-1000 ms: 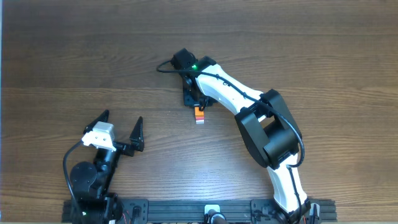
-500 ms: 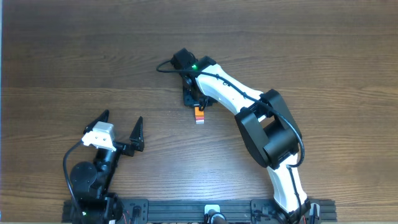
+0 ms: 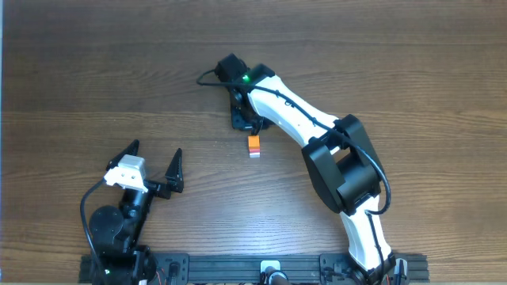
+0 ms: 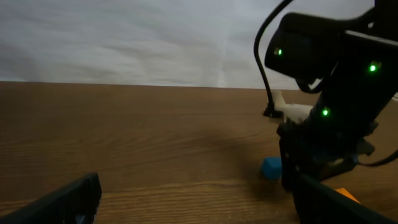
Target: Stack Cubes
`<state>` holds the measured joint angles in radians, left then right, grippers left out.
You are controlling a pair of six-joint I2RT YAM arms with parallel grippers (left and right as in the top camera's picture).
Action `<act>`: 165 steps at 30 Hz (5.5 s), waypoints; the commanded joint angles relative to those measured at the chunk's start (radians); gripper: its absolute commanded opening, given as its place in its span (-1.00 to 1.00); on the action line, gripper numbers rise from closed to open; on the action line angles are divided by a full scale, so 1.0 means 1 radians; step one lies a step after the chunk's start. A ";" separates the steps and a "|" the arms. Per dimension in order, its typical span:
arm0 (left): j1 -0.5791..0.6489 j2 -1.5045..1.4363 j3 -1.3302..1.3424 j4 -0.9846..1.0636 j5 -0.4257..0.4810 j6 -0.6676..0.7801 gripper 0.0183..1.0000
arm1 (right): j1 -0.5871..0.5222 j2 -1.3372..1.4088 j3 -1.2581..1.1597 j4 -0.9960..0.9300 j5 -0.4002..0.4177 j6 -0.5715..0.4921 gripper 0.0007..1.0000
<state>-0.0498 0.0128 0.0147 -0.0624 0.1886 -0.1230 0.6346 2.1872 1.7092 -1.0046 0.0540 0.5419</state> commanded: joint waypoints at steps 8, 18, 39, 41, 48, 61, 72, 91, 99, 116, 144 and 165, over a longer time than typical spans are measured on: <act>0.005 -0.008 -0.009 0.005 0.012 0.018 1.00 | -0.006 0.012 0.156 -0.145 0.048 -0.016 -0.79; 0.005 -0.008 -0.009 0.005 0.012 0.018 1.00 | 0.004 -0.042 0.254 -0.302 0.048 -0.013 -0.87; 0.005 -0.008 -0.009 0.005 0.012 0.018 1.00 | 0.097 -0.252 -0.064 -0.206 0.014 0.049 -0.98; 0.005 -0.008 -0.009 0.005 0.012 0.018 1.00 | 0.097 -0.252 -0.081 -0.183 0.006 0.048 -0.98; 0.005 -0.008 -0.009 0.005 0.012 0.018 1.00 | 0.097 -0.251 -0.085 -0.171 -0.005 0.048 -0.98; 0.005 -0.008 -0.009 0.005 0.012 0.018 1.00 | 0.098 -0.221 -0.087 -0.151 -0.022 0.049 -0.98; 0.005 -0.008 -0.009 0.005 0.013 0.018 1.00 | 0.096 -0.212 -0.087 -0.143 -0.023 0.049 -0.98; 0.005 -0.008 -0.009 0.005 0.013 0.018 1.00 | 0.079 -0.189 -0.108 -0.138 -0.024 0.049 -0.98; 0.005 -0.008 -0.009 0.005 0.013 0.018 1.00 | 0.072 -0.189 -0.114 -0.131 -0.024 0.049 -0.98; 0.005 -0.008 -0.009 0.005 0.012 0.018 1.00 | 0.072 -0.189 -0.114 -0.129 -0.024 0.049 -0.53; 0.005 -0.008 -0.009 0.005 0.013 0.018 1.00 | 0.072 -0.189 -0.110 -0.129 -0.031 0.048 0.91; 0.005 -0.008 -0.009 0.005 0.012 0.018 1.00 | -0.036 -0.113 0.283 -0.292 -0.031 -0.069 0.98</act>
<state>-0.0498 0.0128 0.0147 -0.0624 0.1886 -0.1226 0.6155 2.0113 1.9087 -1.2800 0.0246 0.5072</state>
